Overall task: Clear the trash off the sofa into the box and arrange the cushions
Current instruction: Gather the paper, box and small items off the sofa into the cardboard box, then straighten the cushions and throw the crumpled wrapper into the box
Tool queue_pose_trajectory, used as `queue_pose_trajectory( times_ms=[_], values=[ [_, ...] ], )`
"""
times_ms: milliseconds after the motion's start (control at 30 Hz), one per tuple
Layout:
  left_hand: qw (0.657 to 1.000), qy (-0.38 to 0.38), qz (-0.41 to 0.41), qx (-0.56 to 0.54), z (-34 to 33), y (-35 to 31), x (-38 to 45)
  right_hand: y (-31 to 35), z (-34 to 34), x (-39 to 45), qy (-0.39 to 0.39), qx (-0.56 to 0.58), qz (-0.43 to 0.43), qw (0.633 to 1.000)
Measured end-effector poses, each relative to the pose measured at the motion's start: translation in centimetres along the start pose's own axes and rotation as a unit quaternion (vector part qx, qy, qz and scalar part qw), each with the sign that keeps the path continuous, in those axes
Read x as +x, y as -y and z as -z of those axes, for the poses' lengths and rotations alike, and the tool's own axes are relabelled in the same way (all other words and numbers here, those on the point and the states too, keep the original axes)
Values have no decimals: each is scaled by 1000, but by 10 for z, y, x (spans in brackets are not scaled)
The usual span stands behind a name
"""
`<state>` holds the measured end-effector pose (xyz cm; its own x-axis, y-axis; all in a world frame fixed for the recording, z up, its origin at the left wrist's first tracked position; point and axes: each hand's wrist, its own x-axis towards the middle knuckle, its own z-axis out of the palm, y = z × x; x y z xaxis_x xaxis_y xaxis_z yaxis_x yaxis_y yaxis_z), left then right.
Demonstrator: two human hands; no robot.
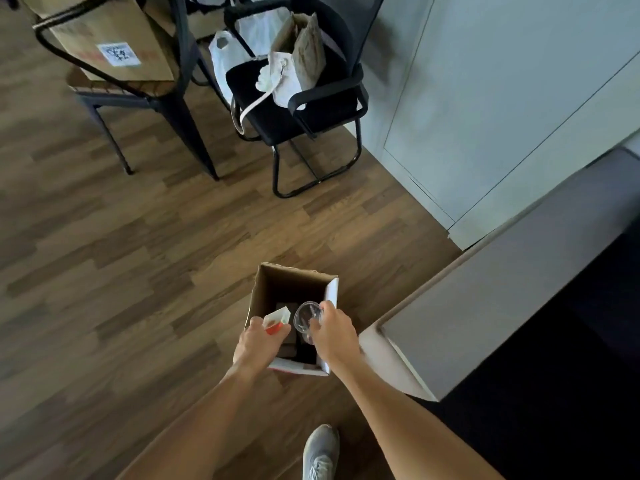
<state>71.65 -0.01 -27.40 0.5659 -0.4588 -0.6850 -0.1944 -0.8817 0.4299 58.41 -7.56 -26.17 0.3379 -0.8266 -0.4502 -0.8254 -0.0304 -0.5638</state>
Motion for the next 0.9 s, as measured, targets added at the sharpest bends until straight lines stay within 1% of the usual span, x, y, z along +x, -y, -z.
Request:
queue_pose_trajectory(
  times_ms=[100, 200, 300, 400, 500, 633, 733, 833, 900],
  values=[
    [1000, -8, 8, 3, 6, 2, 10, 1, -1, 6, 64, 5, -10, 998],
    [1000, -18, -8, 5, 11, -4, 12, 0, 6, 3, 66, 10, -12, 998],
    [998, 9, -58, -3, 14, -19, 8, -1, 22, 1, 27, 10, 17, 999],
    [991, 35, -124, -32, 14, -49, -5, 2, 52, 1, -49, 20, 47, 997],
    [977, 45, -204, -27, 6, -94, -28, -5, 91, -1, -116, 30, 35, 992],
    [952, 79, -295, -11, -26, -163, -72, -47, 157, -19, -177, 27, 25, 984],
    [937, 103, -334, 8, -69, -202, -110, -96, 207, -51, -210, 46, -10, 977],
    [917, 150, -370, 18, -138, -229, -153, -167, 257, -98, -257, 77, -65, 961],
    [903, 189, -386, 13, -188, -237, -181, -220, 284, -133, -295, 78, -111, 946]
  ],
)
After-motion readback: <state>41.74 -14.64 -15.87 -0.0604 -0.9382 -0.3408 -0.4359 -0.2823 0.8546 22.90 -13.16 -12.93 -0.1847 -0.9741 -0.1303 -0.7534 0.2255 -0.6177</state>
